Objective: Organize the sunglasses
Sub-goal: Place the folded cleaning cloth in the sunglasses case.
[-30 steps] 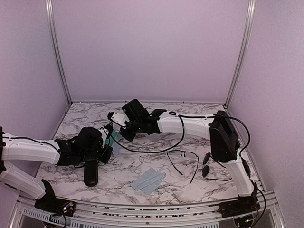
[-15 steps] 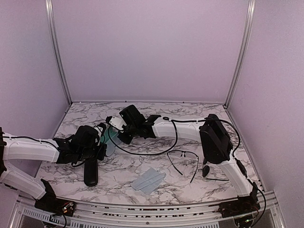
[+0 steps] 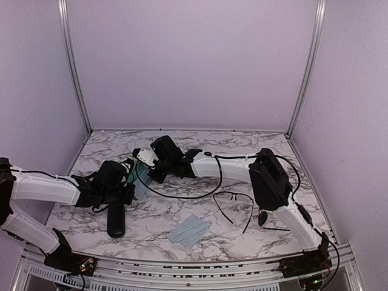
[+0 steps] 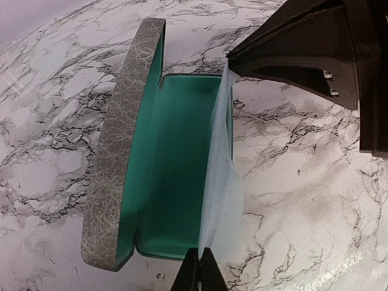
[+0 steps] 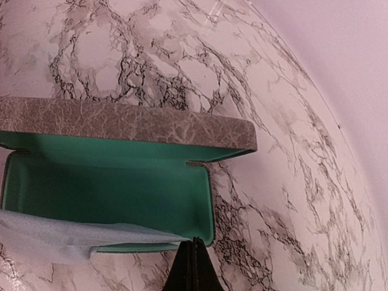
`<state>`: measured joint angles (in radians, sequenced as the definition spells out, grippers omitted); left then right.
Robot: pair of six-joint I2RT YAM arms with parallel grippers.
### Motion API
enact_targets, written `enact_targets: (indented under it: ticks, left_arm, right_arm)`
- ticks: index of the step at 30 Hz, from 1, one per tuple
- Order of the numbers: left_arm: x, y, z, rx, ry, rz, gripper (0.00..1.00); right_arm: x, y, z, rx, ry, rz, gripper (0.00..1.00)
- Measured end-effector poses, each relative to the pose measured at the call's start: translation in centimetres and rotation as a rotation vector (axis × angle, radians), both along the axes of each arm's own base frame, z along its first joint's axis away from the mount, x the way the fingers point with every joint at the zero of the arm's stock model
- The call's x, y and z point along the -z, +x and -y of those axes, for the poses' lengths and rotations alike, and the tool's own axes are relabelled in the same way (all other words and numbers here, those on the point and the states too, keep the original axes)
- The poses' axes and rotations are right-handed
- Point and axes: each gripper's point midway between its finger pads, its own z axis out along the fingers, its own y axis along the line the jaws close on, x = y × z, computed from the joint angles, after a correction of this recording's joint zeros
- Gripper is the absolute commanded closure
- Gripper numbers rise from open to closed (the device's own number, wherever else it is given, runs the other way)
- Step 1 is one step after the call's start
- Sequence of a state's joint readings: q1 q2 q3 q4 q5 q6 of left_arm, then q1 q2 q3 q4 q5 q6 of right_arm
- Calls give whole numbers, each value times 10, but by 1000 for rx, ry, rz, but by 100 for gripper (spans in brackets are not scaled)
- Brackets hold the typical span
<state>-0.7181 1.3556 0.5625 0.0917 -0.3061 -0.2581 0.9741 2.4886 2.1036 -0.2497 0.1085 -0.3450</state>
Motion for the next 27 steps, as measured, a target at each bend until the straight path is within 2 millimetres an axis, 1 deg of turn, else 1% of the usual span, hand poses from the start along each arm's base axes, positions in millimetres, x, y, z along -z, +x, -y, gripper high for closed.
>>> enact_targets:
  ticks: [6,12,22,25,27]
  left_arm:
    - [15,3,-5,-15,23,-30,98]
    - [24,5,-8,-26,42,-50,97]
    - [16,13,-1,-32,28,-37,100]
    - [8,12,1,-21,7,-32,100]
    - [0,10,4,-8,-18,-26,100]
  right_arm:
    - [17,3,-2,2,-18,0,100]
    - [17,4,-3,2,-14,4,99]
    - [5,15,-4,47,15,56,100]
    - [7,16,-3,53,21,66,100]
    - [11,14,2,58,11,63,100]
